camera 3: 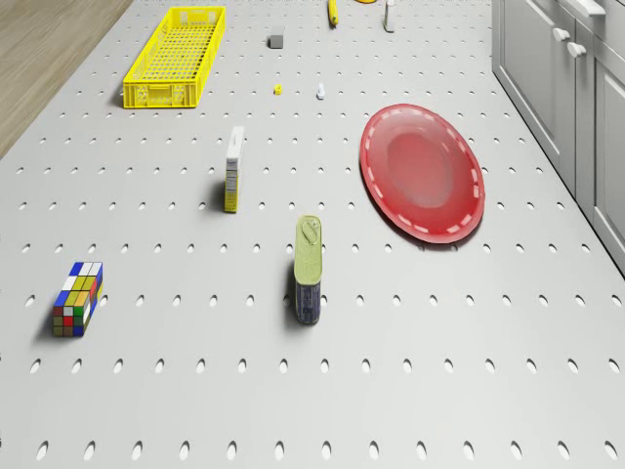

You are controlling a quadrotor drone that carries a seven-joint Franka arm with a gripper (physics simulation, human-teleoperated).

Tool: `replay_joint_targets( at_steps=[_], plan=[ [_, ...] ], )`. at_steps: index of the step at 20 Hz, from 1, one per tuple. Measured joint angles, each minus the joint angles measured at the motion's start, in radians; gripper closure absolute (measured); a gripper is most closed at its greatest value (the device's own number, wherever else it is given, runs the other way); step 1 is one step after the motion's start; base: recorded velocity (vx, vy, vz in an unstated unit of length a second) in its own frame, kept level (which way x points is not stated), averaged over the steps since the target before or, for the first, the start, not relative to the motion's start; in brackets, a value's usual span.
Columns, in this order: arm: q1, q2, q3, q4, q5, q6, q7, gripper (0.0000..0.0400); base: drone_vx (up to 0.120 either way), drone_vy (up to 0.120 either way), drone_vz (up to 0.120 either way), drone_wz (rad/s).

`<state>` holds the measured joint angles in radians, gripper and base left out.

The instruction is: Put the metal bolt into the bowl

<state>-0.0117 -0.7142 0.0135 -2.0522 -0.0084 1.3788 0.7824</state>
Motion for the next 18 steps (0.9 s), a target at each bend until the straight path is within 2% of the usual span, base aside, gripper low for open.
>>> replay_joint_targets(
  at_steps=[11,18],
  plan=[
    [-0.014,-0.006,0.046,-0.008,-0.064,0.009,0.008,0.0,0.12,0.0,0.0,0.0],
    [-0.052,-0.015,0.167,-0.033,-0.235,0.018,0.032,0.0,0.12,0.0,0.0,0.0]
  ],
)
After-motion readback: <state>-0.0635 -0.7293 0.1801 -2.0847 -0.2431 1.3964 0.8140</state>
